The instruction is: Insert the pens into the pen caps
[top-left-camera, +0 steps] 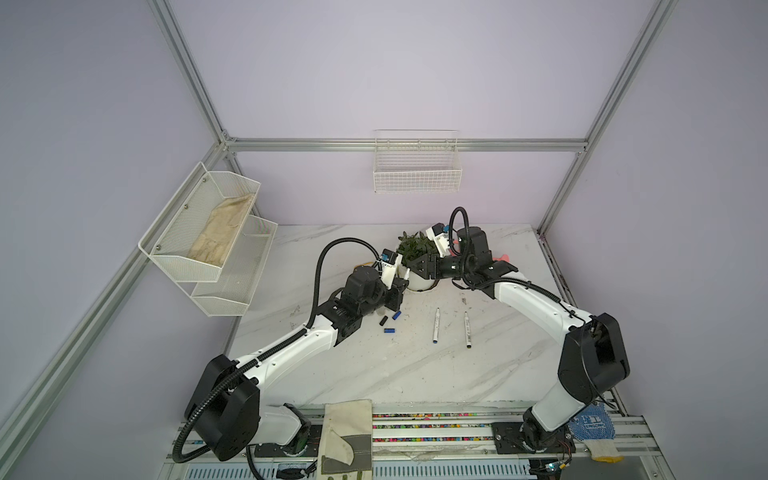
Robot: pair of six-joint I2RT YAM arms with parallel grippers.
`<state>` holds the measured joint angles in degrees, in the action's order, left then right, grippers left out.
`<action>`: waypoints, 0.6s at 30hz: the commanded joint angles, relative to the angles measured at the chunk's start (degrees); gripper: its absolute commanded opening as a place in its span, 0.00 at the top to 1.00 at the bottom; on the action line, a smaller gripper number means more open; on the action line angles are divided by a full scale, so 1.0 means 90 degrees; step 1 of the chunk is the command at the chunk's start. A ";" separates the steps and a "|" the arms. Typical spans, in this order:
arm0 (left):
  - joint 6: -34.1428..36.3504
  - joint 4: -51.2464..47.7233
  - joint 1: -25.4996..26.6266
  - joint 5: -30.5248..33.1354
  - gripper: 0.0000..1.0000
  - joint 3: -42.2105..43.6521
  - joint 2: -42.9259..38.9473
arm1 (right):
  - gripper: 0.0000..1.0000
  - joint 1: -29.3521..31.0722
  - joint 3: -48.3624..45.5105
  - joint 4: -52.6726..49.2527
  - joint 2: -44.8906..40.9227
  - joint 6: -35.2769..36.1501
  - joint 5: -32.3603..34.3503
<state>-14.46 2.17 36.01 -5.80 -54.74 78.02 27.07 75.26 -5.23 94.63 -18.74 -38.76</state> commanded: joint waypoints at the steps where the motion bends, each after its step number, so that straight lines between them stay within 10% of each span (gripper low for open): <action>1: -0.0112 0.0338 -0.0019 -0.0142 1.00 0.0101 -0.0037 | 0.52 0.0044 0.0192 -0.0006 -0.0113 0.0181 -0.0413; 7: -0.0158 0.0394 -0.0018 -0.0132 1.00 0.0086 0.0023 | 0.55 0.0041 0.0139 -0.0028 -0.0240 0.0198 -0.0200; 14: -0.0104 0.0396 -0.0023 -0.0117 1.00 0.0145 0.0030 | 0.46 -0.0834 -0.0569 -0.0663 -0.1256 -0.0954 0.2876; 18: -0.0058 0.0415 -0.0018 -0.0121 1.00 0.0192 0.0042 | 0.43 -0.1764 -0.1632 -0.1413 -0.1732 -0.1472 0.3210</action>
<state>-15.42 3.22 36.01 -6.02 -54.74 78.15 14.87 66.04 -10.02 80.49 -26.63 -17.85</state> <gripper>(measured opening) 0.098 0.567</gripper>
